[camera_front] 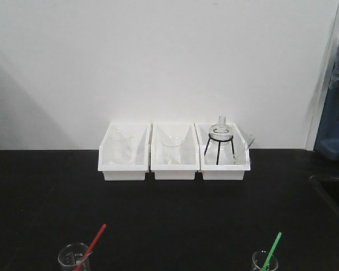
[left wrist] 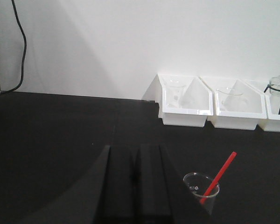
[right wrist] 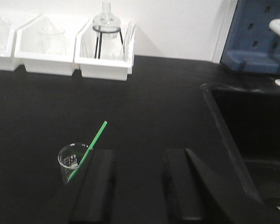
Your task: Sort red and green spoons into left cabinet
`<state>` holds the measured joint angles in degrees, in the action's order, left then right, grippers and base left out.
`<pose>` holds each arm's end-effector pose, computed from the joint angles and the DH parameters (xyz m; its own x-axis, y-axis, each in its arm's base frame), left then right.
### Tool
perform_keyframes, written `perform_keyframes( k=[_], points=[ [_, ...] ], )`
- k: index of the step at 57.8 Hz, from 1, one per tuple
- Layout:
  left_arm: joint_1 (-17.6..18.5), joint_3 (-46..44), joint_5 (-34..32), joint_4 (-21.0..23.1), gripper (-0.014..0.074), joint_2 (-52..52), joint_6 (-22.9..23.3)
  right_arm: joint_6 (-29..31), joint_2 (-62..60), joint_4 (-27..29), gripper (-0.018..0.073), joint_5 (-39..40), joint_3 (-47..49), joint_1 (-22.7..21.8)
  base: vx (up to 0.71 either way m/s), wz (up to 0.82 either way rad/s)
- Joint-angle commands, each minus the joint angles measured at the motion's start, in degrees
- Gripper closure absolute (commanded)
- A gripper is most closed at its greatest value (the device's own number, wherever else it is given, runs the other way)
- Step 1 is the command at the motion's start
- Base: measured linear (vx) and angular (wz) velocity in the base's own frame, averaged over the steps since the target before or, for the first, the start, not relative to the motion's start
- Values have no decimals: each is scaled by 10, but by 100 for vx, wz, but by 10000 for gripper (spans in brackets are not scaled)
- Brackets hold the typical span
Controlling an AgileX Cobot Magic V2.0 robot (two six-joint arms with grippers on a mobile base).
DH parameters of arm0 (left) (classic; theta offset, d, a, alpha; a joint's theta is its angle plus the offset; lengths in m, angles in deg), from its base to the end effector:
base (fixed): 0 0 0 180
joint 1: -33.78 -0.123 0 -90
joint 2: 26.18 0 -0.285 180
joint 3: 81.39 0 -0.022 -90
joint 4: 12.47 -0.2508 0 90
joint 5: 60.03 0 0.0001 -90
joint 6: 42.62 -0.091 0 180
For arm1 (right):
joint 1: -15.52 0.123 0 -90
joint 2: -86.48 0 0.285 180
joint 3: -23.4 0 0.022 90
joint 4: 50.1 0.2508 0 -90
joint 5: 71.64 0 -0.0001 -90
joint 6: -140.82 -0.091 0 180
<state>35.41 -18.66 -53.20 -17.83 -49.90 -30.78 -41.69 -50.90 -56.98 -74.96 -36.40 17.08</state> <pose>0.0789 -0.0012 0.2699 -0.0583 -0.1119 -0.9920 0.0108 0.9936 -0.1127 0.1275 0.0028 0.2588 -0.2684 -0.0833 -0.9597 -0.0411 0.9963 -0.0750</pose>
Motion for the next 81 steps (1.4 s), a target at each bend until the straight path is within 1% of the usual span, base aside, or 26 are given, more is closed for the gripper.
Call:
perform_keyframes(
  k=[1,5,13,18,24,33,39,45,52,61,71,74,81],
  points=[
    [2,-16,-49,4,315,-12,-10,1,27,-5,149,71,19,-2,0,0],
    [2,-16,-54,5,258,-12,-14,-8,46,-1,137,91,19,-2,0,0],
    [2,-16,-89,5,203,-12,-2,-23,84,3,138,128,19,-2,0,0],
    [2,-16,-103,5,192,-23,-7,-30,115,3,138,171,19,-2,0,0],
    [2,-20,-122,5,188,-63,-11,-51,169,-1,138,229,19,-2,0,0],
    [6,-44,-159,-1,188,-137,-11,-52,244,-16,138,270,19,-2,0,0],
    [21,-66,-177,-27,188,-201,-10,-57,285,-22,138,294,19,-2,0,0],
    [49,-88,-202,-47,188,-261,-9,-70,309,-22,138,313,19,-2,0,0],
    [86,-117,-250,-74,188,-345,-9,-72,325,-22,138,317,19,-2,0,0],
    [118,-154,-308,-109,188,-448,-9,-72,328,-22,138,321,19,-2,0,0],
    [139,-189,-383,-169,188,-553,-9,-72,328,-22,138,333,19,-2,0,0],
    [144,-200,-398,-181,188,-581,-9,-72,328,-22,138,333,19,-2,0,0],
    [146,-228,-428,-192,188,-644,-9,-75,328,-22,138,333,19,-2,0,0]
  ],
)
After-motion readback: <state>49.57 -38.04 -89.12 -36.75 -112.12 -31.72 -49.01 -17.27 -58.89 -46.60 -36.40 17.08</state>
